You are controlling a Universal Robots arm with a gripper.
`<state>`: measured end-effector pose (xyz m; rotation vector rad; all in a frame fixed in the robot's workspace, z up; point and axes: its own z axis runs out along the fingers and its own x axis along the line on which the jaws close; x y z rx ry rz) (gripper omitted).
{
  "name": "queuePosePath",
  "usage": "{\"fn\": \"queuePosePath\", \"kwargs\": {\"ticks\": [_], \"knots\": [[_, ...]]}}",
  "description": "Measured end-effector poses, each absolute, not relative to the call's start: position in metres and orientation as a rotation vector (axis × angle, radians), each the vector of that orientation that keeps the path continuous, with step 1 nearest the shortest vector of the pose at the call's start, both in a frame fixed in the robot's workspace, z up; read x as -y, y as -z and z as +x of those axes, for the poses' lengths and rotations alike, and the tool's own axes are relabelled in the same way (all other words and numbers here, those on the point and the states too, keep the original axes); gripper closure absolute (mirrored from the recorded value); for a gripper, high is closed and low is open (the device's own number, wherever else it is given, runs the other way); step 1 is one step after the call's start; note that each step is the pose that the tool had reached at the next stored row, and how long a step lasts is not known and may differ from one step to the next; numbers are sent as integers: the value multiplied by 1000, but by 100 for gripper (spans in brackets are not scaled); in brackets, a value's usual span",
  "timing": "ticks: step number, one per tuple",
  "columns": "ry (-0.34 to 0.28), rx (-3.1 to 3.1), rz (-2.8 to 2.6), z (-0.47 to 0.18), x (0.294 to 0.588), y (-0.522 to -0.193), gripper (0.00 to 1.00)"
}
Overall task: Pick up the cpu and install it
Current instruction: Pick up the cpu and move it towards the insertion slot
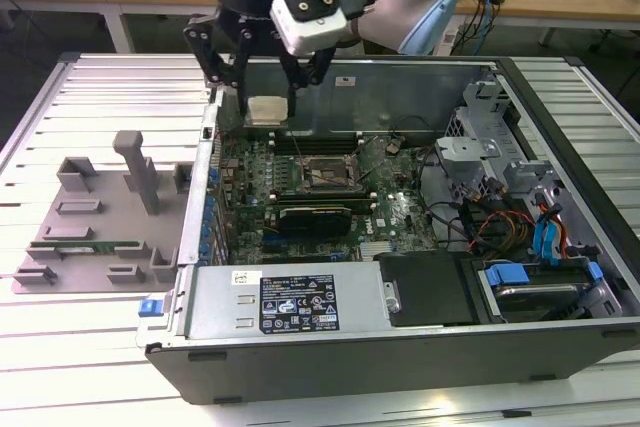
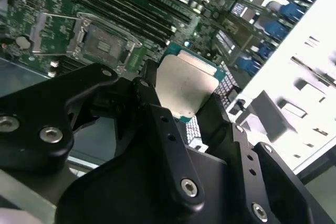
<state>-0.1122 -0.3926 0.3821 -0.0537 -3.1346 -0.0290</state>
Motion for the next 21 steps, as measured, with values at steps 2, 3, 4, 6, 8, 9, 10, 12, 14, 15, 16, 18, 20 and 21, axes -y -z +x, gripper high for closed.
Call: {"fn": "queuePosePath", "kwargs": {"ticks": [2,3,4,6,8,9,10,12,14,15,16,18,20,21], "knots": [[29,3135,-54,-99,393,-382,45],[29,3135,-54,-96,393,-382,45],[29,3135,-54,-90,393,-382,45],[29,3135,-53,-82,393,-382,45],[29,3135,-53,-82,393,-382,45],[29,3135,-53,-82,393,-382,45],[29,3135,-53,-82,393,-381,45],[29,3135,-53,-82,393,-379,45],[29,3135,-53,-81,393,-374,45],[29,3135,-53,-81,393,-373,45],[29,3135,-53,-81,393,-372,45],[29,3135,-53,-81,393,-369,45],[29,3135,-53,-81,393,-366,45],[29,3135,-53,-81,393,-365,45]]}}
